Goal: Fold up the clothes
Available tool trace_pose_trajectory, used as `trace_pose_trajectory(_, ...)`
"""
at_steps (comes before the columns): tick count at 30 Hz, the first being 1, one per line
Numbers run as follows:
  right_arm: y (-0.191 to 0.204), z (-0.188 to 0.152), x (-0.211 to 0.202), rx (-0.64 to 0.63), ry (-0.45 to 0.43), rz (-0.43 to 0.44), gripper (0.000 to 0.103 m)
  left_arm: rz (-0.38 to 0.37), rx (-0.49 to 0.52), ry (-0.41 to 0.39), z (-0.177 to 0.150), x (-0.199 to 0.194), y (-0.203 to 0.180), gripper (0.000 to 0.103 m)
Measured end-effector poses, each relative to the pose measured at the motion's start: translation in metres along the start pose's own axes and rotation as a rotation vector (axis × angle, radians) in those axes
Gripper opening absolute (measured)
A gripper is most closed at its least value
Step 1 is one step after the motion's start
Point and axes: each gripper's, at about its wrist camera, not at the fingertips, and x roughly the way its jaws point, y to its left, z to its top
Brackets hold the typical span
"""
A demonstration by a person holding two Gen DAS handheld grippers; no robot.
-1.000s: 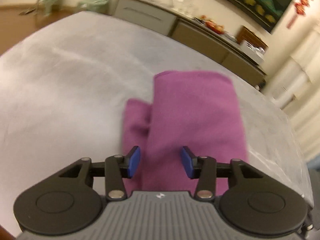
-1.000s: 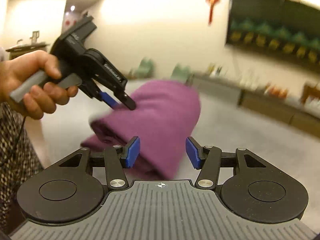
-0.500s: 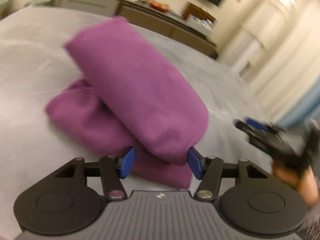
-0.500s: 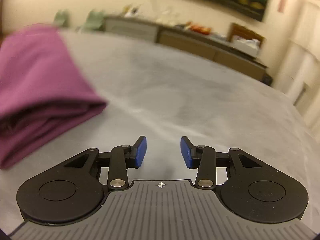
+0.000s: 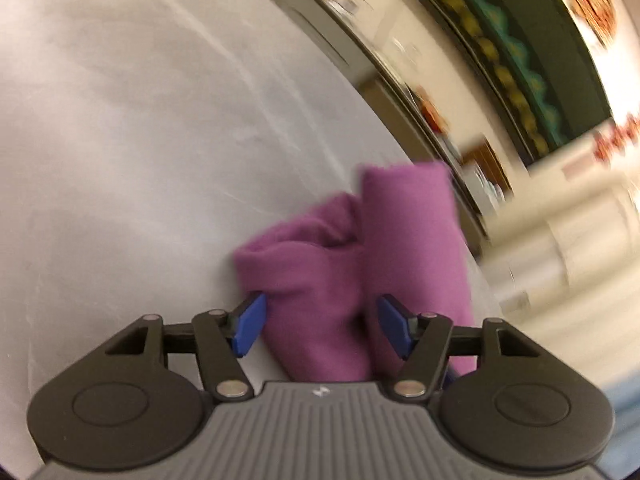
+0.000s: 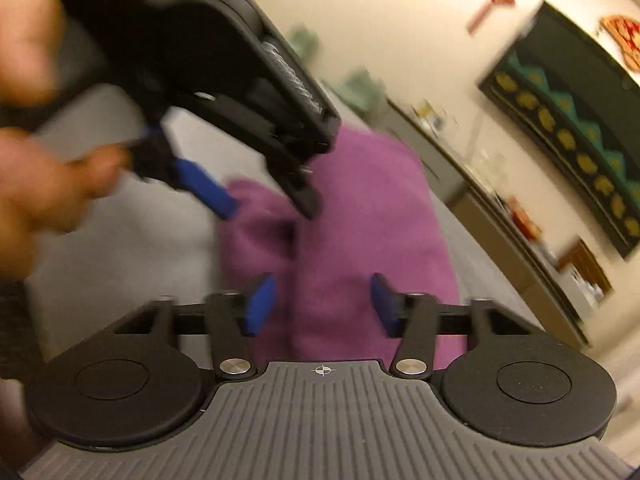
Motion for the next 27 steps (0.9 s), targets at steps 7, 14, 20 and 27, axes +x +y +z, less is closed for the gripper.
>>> trace_pose_trajectory(7,0.001,-0.019,-0.065,-0.039,-0.019,0.008,0.006,-0.054,-0.151,-0.040,-0.001,0.000,0.015,0.060)
trace_pose_trajectory(14,0.075,-0.060,-0.099,-0.277,-0.019,-0.070,0.007,-0.114,0.100,-0.329,0.003,-0.075,-0.018,0.062)
trace_pose_trajectory(20,0.106,-0.066,-0.096,-0.497,-0.027,-0.145,0.013,0.096,0.464,-0.040,-0.011,0.005,-0.059,0.060)
trace_pose_trajectory(27,0.079,-0.061,-0.111,-0.354,-0.048,-0.016,0.016,0.128,0.410,0.030,-0.002,0.030,-0.046,0.063)
